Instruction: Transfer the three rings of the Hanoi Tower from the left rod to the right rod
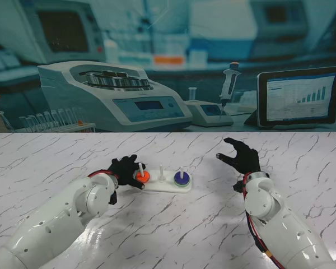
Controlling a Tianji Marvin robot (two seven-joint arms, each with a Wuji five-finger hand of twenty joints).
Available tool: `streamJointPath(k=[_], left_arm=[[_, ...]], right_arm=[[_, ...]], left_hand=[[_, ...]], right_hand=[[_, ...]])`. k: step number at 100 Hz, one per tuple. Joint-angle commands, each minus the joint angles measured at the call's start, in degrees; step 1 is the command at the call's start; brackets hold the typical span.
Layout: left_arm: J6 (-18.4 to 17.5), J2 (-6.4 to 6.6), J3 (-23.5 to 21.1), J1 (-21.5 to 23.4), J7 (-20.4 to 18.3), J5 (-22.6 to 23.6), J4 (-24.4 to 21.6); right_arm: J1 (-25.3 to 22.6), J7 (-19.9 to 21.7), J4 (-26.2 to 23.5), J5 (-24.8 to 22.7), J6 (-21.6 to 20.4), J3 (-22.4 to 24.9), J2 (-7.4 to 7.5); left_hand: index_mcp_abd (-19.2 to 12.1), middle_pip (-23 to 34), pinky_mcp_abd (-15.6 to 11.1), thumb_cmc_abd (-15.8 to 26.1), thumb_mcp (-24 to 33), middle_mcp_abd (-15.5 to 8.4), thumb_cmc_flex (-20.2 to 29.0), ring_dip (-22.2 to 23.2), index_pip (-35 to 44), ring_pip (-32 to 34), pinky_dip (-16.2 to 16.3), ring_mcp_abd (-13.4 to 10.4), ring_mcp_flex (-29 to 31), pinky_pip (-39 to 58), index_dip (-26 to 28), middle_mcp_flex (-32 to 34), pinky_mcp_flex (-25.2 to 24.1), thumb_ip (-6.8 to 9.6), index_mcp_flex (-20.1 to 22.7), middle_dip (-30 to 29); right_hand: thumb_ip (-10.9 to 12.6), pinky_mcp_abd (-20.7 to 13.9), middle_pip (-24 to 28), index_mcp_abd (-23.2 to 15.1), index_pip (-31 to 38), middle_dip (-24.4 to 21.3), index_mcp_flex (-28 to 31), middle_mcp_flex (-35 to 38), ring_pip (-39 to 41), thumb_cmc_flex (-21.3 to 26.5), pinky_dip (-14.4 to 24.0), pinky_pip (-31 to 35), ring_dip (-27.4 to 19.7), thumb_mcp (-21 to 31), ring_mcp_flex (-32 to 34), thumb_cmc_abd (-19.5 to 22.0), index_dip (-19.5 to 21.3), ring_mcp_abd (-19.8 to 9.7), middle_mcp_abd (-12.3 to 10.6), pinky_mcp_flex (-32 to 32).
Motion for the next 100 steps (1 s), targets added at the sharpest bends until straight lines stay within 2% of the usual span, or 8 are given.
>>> streamJointPath(k=[1, 19, 42, 67, 86, 100], left_arm=[[-0.82, -0.47, 0.33, 0.09, -0.80, -0.54, 0.20], [-0.06, -0.67, 0.51, 0.08, 0.11, -0.26, 0.39], [0.16, -0.85, 0.52, 0.14, 1.03, -0.20, 0.65], [0.40, -0.99, -0.09, 0.52, 2.14, 0.26, 0.57], [0.25, -1.37, -0.26, 0.67, 4.38, 0.55, 1.14], [0.14, -1.53, -0.54, 0.85, 5.51, 0.86, 1.24]], right_arm=[[-0.40, -0.14, -0.31, 0.19, -0.02, -0.16, -0.45], [-0.40, -0.28, -0.35, 0.06, -0.11, -0.01, -0.44], [-0.48, -0.29, -0.38, 0.12, -0.13, 0.07, -0.44], [-0.48, -0.17, -0.38, 0.17, -0.13, 0.02, -0.43], [-0.44, -0.12, -0.36, 0.22, -0.08, -0.01, -0.44], [-0.42, -0.14, -0.36, 0.27, -0.11, -0.03, -0.45]], left_hand=[[-5.12, 0.15, 0.27, 2.75, -0.03, -0.84, 2.41, 0.56, 4.89, -0.10, 1.02, -0.40, 0.73, -0.36, 2.70, 1.19, -0.36, 1.25, 4.98, 0.42], [-7.44, 0.57, 0.33, 4.70, -1.61, -1.95, 5.01, 0.79, 8.07, 0.23, 1.31, -0.61, 1.75, 0.24, 5.68, 3.85, 0.16, 0.81, 7.24, 0.57], [-7.08, 0.41, 0.28, 5.41, -2.01, -1.74, 5.29, 0.82, 8.93, 0.18, 1.25, -0.72, 1.53, 0.31, 6.03, 3.45, -0.01, 0.64, 7.22, 0.55], [-5.78, 0.59, 0.31, 5.53, -2.04, -1.83, 5.72, 0.92, 9.44, 0.36, 1.22, -0.61, 1.84, 0.46, 5.71, 3.98, 0.12, 0.59, 7.89, 0.62], [-2.03, 1.45, 0.43, 5.26, -2.05, -1.69, 6.50, 1.22, 10.76, 0.98, 1.58, -0.54, 2.95, 1.63, 5.07, 6.47, 0.73, 0.51, 11.02, 1.03], [-2.29, 1.73, 0.57, 3.80, -2.03, -2.00, 8.01, 1.36, 14.01, 1.34, 1.67, -0.61, 3.65, 2.78, 6.23, 7.66, 0.85, 0.14, 11.79, 1.11]], right_hand=[[1.45, -0.73, 0.46, -1.37, 0.46, -0.24, 0.71, 0.69, 1.46, 0.66, 0.61, 0.39, 0.65, -0.80, 1.09, 0.79, -0.86, -0.13, -0.46, -0.33], [1.46, -0.99, 0.26, -1.22, 0.20, -0.39, 0.43, 0.40, 0.51, 0.72, 0.62, 0.38, 0.13, -0.85, -0.56, 0.91, -0.99, -0.71, -0.49, -0.45], [1.47, -0.95, -0.07, -0.84, 0.16, -0.49, 0.29, 0.20, -0.39, 0.73, 0.57, 0.22, -0.10, -0.93, -0.31, 0.83, -0.92, -0.34, -0.20, -0.81], [1.52, -0.55, -0.22, -0.45, 0.38, -0.40, 0.48, 0.42, -0.48, 0.56, 0.55, 0.17, 0.05, -0.82, 0.11, 0.57, -0.72, 0.19, 0.16, -0.85], [1.51, -0.35, -0.06, -0.51, 0.52, -0.24, 0.72, 0.77, -0.26, 0.34, 0.57, 0.23, 0.22, -0.71, 0.28, 0.44, -0.64, 0.20, 0.14, -0.70], [1.50, -0.48, 0.13, -0.60, 0.53, -0.15, 0.81, 0.83, -0.04, 0.18, 0.60, 0.31, 0.33, -0.60, 0.28, 0.57, -0.66, -0.13, -0.11, -0.53]])
